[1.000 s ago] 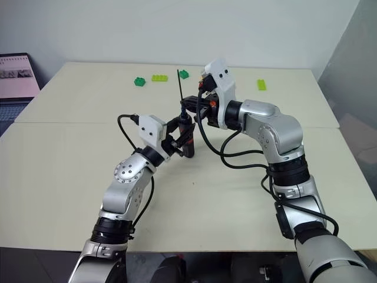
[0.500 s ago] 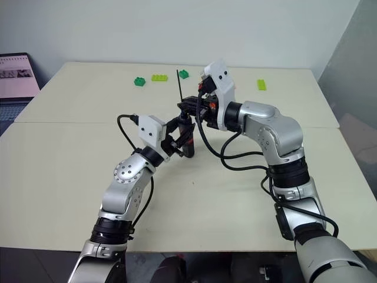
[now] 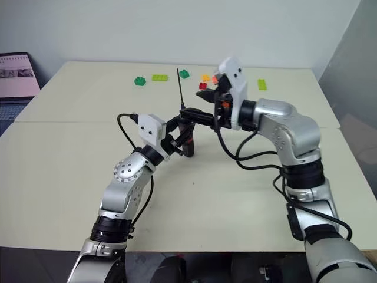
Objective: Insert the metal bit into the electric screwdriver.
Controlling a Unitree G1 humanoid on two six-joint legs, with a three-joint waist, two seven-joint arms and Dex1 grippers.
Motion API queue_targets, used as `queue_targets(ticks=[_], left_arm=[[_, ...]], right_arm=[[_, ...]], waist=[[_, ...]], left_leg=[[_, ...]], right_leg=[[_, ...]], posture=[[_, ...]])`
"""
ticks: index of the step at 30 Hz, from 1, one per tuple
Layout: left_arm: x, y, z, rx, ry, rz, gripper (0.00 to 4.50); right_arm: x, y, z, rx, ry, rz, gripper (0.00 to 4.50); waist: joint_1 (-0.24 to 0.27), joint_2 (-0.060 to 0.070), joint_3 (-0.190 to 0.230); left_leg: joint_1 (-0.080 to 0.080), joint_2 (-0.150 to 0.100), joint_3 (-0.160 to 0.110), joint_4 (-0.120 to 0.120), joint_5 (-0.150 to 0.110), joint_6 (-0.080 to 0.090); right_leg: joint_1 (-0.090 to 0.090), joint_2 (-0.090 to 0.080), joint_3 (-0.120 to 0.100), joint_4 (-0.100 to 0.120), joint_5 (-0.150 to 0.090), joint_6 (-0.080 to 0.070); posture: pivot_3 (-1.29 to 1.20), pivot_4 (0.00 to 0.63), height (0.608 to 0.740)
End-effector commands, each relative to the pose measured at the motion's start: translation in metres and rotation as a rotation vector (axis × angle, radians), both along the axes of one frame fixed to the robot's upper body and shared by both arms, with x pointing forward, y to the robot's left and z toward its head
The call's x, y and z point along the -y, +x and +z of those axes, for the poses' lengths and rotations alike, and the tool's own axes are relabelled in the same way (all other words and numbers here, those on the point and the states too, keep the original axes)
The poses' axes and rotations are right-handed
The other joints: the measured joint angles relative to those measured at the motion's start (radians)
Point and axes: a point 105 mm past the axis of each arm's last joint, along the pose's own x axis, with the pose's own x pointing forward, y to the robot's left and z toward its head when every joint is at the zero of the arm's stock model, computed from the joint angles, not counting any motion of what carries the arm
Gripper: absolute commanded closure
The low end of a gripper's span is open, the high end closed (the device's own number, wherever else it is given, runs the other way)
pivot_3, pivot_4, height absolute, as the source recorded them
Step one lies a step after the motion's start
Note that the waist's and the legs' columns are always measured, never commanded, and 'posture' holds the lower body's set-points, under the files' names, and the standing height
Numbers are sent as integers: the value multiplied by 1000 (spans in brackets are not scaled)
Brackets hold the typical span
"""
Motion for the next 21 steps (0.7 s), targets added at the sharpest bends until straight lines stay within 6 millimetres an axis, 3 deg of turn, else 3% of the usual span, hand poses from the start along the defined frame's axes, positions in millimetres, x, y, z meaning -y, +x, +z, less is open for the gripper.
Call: queue_targets(ticks=[1, 5, 9, 15, 21], left_arm=[[-11, 5, 31, 77, -16, 27, 2840], [-6, 14, 56, 153, 174, 2, 2841], [1, 31, 58, 111, 551, -100, 2841], [7, 39, 37, 25, 1053, -306, 2841], [26, 50, -8, -126, 1248, -448, 2842]], right_arm=[[19, -23, 16, 119, -32, 27, 168], [45, -35, 13, 155, -100, -19, 168], [61, -59, 9, 177, -183, -8, 168], [82, -79, -4, 200, -356, -19, 168], [101, -90, -23, 152, -493, -33, 168]], waist=[[-1, 0, 0], [5, -2, 4], [17, -3, 5], [25, -2, 5], [28, -3, 6]], left_leg=[[0, 0, 0, 0, 0, 0], [-1, 0, -1, -1, 0, 0], [-2, -1, 0, -1, 0, 0], [-1, -2, 0, -9, 0, 0], [-3, -3, 0, -14, 1, -1]], right_leg=[[0, 0, 0, 0, 0, 0], [-1, 0, -1, 0, 0, 0], [-1, 0, 0, -3, 0, 0], [-1, -1, 0, -10, 0, 0], [-1, -2, -1, -18, 0, 0]], posture=[[0, 150, 740], [0, 150, 740], [0, 150, 740], [0, 150, 740], [0, 150, 740]])
